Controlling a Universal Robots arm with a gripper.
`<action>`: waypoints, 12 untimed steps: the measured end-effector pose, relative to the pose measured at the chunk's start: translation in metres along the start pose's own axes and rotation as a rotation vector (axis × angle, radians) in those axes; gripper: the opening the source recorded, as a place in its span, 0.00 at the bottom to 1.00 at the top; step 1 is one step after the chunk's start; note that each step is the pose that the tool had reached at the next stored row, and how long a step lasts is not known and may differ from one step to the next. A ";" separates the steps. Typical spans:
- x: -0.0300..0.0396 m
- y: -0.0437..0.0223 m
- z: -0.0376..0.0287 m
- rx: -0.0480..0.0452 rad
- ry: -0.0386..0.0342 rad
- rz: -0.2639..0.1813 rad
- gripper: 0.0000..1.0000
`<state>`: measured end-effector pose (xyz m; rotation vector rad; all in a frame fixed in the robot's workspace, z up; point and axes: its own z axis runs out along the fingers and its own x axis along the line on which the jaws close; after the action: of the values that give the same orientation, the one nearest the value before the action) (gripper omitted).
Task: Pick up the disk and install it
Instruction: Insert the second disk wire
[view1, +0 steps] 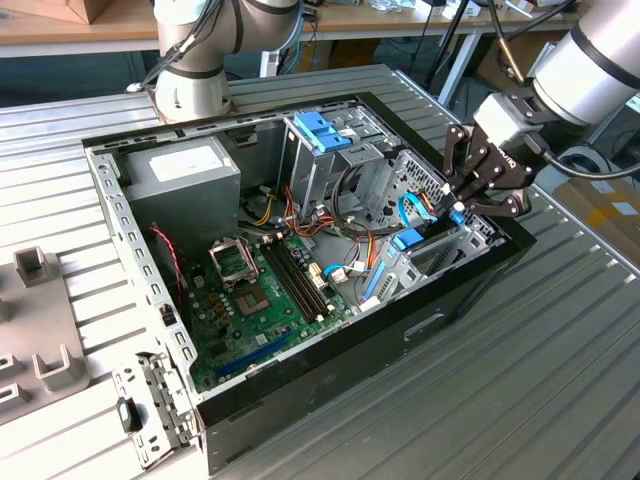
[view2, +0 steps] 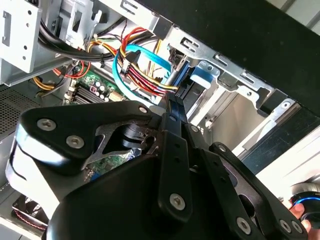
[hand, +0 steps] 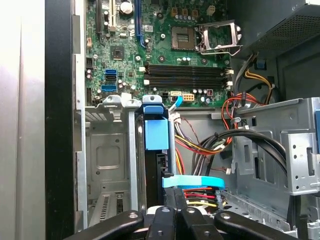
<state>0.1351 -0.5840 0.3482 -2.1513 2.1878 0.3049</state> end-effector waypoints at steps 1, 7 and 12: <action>0.0001 0.0001 0.0000 0.0000 0.0000 0.000 0.10; 0.0036 0.0016 0.0031 0.0000 -0.0001 0.000 0.10; 0.0069 0.0012 0.0068 0.0000 0.0005 0.000 0.10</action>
<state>0.1331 -0.5896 0.3405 -2.1517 2.1880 0.3043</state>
